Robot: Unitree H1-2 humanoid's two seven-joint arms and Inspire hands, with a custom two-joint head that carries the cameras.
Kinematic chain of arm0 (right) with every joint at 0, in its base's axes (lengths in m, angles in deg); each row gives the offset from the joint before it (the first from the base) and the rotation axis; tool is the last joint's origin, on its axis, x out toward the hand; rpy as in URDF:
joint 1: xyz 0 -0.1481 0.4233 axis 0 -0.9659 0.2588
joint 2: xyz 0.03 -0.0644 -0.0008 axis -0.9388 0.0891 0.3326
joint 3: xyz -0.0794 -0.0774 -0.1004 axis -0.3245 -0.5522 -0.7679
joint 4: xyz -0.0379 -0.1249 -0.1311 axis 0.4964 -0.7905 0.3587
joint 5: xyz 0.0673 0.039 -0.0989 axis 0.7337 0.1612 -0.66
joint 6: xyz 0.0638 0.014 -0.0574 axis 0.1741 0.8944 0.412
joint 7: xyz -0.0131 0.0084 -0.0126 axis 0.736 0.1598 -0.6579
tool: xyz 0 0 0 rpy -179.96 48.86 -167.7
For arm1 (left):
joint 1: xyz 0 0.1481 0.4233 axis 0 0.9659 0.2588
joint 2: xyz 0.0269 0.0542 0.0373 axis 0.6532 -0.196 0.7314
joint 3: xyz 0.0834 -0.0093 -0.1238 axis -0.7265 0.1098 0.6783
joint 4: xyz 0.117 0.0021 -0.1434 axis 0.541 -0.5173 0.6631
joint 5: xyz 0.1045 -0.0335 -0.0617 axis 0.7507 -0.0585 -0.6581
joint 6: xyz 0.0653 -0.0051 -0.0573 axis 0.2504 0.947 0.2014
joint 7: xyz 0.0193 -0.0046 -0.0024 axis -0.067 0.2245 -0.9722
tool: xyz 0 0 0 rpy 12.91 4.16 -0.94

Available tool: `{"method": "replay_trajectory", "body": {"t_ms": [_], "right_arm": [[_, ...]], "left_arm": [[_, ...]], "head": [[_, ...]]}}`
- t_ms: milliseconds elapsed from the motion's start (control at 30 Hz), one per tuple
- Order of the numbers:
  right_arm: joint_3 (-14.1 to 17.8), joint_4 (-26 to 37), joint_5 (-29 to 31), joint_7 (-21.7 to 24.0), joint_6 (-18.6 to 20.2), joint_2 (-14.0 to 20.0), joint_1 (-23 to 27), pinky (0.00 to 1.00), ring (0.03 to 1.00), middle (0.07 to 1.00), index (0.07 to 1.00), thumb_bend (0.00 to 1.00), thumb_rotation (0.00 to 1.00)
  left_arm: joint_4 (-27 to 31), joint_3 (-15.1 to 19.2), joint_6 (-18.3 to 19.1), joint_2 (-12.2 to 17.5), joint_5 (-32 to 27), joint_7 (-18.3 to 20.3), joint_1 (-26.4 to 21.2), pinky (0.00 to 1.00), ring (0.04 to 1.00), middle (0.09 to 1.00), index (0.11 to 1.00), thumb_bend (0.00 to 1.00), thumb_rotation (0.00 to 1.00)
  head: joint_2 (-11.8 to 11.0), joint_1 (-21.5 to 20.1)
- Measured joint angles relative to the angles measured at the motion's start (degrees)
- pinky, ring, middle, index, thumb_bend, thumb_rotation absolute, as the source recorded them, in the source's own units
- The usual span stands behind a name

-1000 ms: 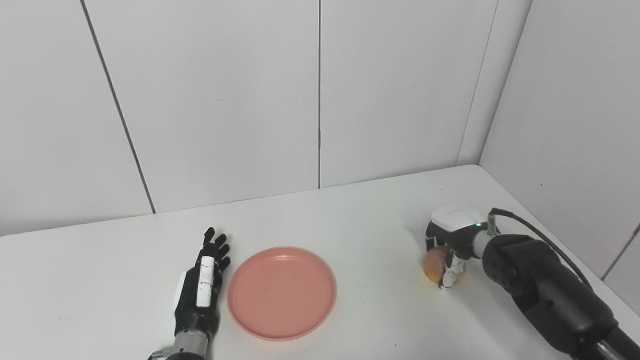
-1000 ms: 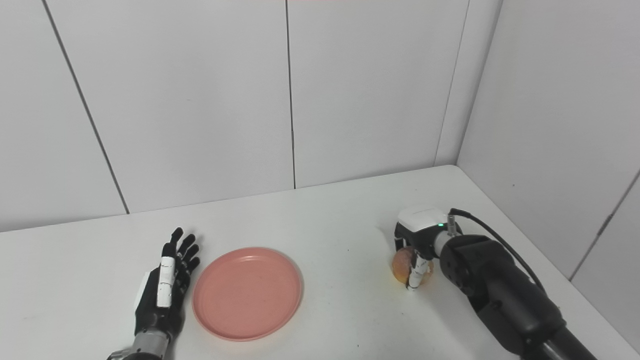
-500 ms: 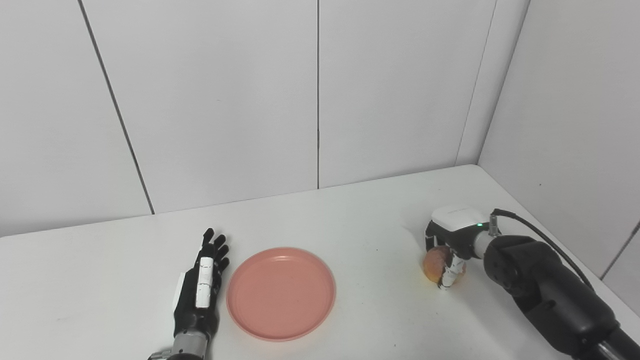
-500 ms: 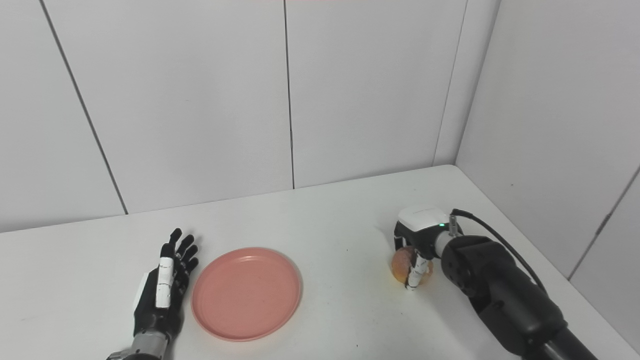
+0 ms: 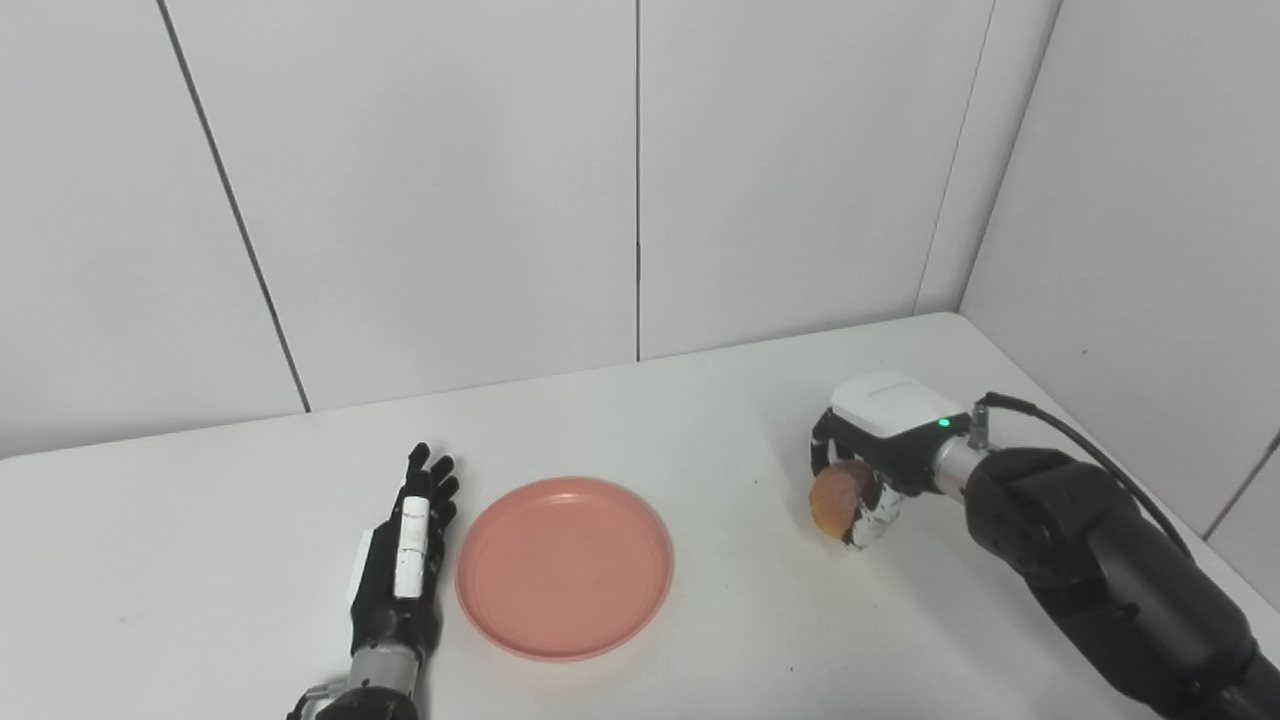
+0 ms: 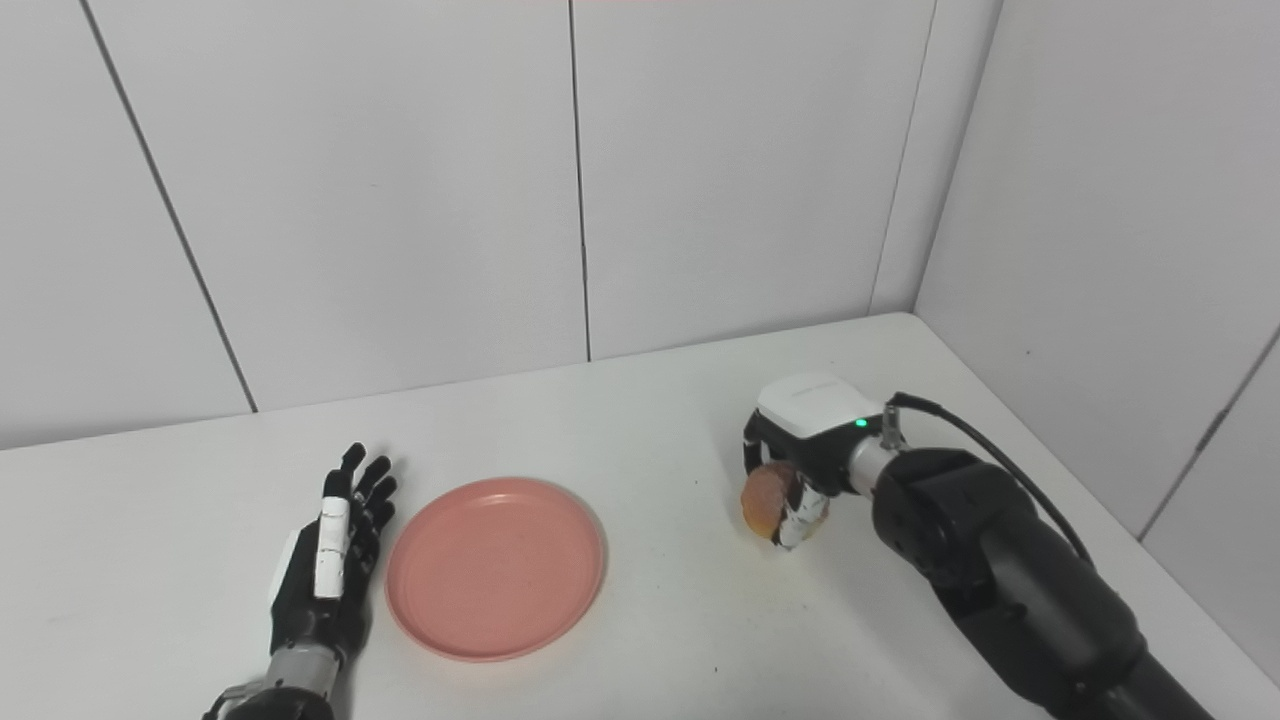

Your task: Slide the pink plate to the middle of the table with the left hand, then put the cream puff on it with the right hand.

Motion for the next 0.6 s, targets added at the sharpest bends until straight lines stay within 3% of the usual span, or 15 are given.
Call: {"method": "replay_trajectory", "body": {"t_ms": [100,167,200,233,300,433,600], "right_arm": [[0.8,1.5,1.7,0.0,-0.1,-0.6,0.7,0.29,0.374,0.426,0.510,0.53,0.00],[1.3,1.9,2.6,0.0,-0.1,-0.7,0.7,0.29,0.369,0.418,0.516,0.52,0.00],[1.5,2.0,3.1,-0.1,-0.3,-0.7,0.7,0.29,0.369,0.418,0.516,0.52,0.00],[1.6,2.0,3.9,-0.1,-0.5,-0.7,0.7,0.29,0.370,0.416,0.516,0.52,0.00],[2.0,2.0,5.5,-0.5,-0.9,-0.7,0.7,0.29,0.370,0.415,0.515,0.52,0.00],[3.1,2.0,8.7,-2.3,-1.2,-1.4,0.7,0.28,0.369,0.421,0.516,0.52,0.00],[3.3,1.9,12.6,-5.1,-2.6,-3.0,0.7,0.19,0.262,0.470,0.485,0.53,0.00]], "left_arm": [[0.1,-0.3,0.2,-0.9,1.0,-1.5,0.0,0.92,0.938,0.933,1.000,0.79,0.94],[0.1,-0.8,0.4,-1.3,1.6,-2.3,0.0,0.90,0.928,0.923,1.000,0.78,0.94],[0.1,-0.9,0.5,-1.5,2.3,-2.9,0.0,0.89,0.928,0.923,1.000,0.78,0.94],[0.1,-0.9,0.6,-1.9,2.5,-3.4,0.0,0.90,0.930,0.925,1.000,0.78,0.93],[0.0,-1.0,0.7,-2.8,2.7,-4.4,0.0,0.90,0.928,0.927,1.000,0.80,0.92],[-0.1,-1.4,1.1,-4.8,3.6,-5.7,0.0,0.92,0.935,0.937,1.000,0.82,0.90],[-0.2,-1.4,1.5,-6.0,3.7,-6.6,-0.1,0.95,0.939,0.937,1.000,0.84,0.87]], "head": [[0.4,3.1],[1.0,8.3],[1.0,8.4],[1.1,11.0],[1.1,11.0],[1.1,15.6],[1.6,17.3]]}}
